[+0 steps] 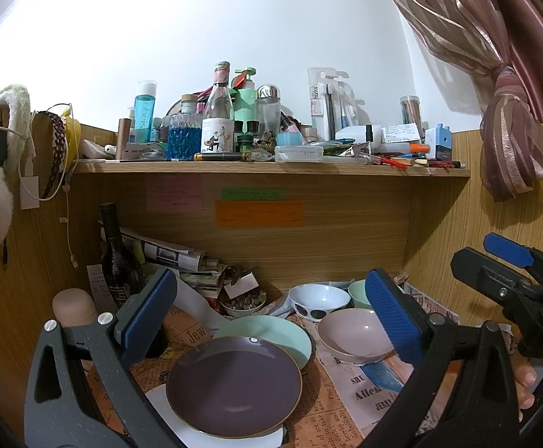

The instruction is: Organize plates and bowls

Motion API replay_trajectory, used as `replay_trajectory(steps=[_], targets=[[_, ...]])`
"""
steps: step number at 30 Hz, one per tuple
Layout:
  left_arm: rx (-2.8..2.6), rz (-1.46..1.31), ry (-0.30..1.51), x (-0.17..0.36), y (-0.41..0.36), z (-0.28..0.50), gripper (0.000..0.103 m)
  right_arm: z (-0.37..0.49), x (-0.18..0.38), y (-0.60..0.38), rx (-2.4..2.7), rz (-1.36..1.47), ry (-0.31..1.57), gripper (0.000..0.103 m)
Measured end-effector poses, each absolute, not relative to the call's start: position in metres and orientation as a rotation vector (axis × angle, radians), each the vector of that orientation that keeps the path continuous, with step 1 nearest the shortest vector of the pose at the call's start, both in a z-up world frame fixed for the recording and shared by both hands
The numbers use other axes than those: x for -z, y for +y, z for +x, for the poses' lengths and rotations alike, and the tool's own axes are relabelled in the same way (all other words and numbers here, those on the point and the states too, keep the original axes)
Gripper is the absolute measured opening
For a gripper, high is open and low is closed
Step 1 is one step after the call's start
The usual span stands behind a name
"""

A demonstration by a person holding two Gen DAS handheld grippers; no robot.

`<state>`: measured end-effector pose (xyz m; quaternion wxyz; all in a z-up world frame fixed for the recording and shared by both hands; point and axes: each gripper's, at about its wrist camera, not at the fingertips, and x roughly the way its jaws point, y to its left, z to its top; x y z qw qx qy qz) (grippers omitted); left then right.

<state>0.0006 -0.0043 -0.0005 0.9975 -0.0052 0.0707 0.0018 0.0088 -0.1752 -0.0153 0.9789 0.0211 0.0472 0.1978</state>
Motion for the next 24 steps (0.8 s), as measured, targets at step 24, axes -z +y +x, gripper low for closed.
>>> replay_trajectory(steps=[24], targets=[[-0.01, -0.028, 0.187, 0.016, 0.007, 0.018, 0.103, 0.027, 0.025, -0.171, -0.416, 0.037, 0.129, 0.103]])
